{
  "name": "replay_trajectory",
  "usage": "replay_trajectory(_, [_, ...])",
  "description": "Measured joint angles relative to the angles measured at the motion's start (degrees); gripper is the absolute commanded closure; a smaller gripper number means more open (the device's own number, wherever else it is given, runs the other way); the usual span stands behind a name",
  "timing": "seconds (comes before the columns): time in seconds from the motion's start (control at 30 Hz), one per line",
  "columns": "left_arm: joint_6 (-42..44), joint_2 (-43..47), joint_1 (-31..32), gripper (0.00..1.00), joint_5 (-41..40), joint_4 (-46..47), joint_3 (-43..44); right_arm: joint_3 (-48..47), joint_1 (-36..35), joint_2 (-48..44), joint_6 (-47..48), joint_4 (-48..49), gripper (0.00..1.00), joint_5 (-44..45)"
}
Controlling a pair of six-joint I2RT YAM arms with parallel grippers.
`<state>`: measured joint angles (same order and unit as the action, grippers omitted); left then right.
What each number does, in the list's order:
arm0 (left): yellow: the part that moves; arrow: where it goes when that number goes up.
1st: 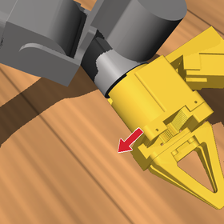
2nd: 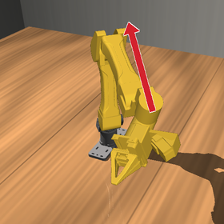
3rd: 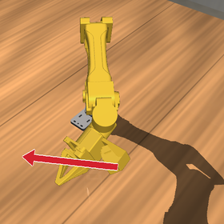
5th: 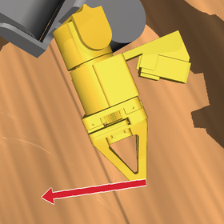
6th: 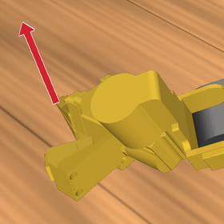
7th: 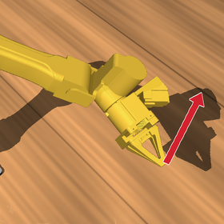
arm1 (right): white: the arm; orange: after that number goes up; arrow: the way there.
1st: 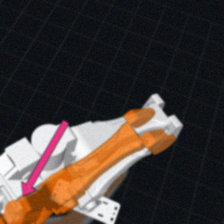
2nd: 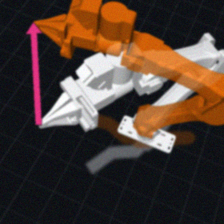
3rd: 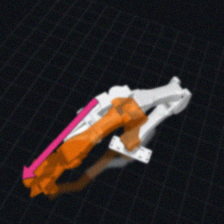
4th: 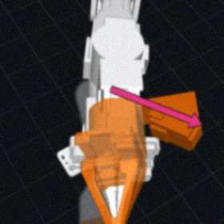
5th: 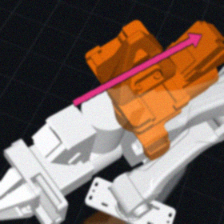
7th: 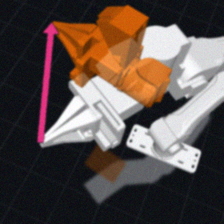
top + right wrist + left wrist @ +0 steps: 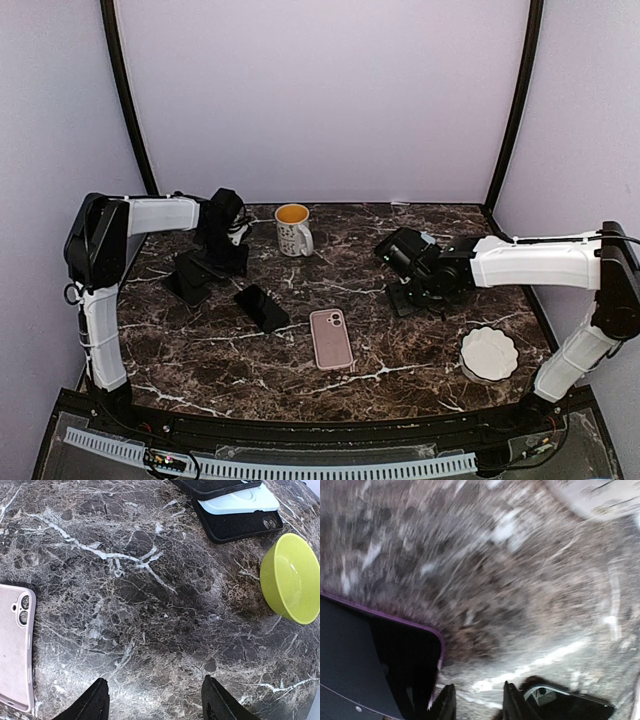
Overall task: Put the phone into the phone case
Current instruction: Move the phone to the center of the board.
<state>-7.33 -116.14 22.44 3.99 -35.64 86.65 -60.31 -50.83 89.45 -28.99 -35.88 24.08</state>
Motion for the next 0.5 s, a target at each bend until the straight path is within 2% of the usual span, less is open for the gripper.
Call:
replay_trajectory(0.1, [0.04,-2.16,-0.35,0.87,-2.6,-2.21,0.02,0.22,-0.07,-0.02,0.0,0.04,0.36,0.0])
replay_trajectory(0.3, [0.46,-2.78,0.35,0.98,-5.01,-4.04,-0.55,0.26,-0.09,-0.04,0.0,0.02,0.36,0.0])
replay_trajectory(0.5, [0.46,0.39,2.23,1.0,-3.78,-1.31,-5.92,0.35,-0.09,-0.11,-0.02,0.04,0.36,0.07])
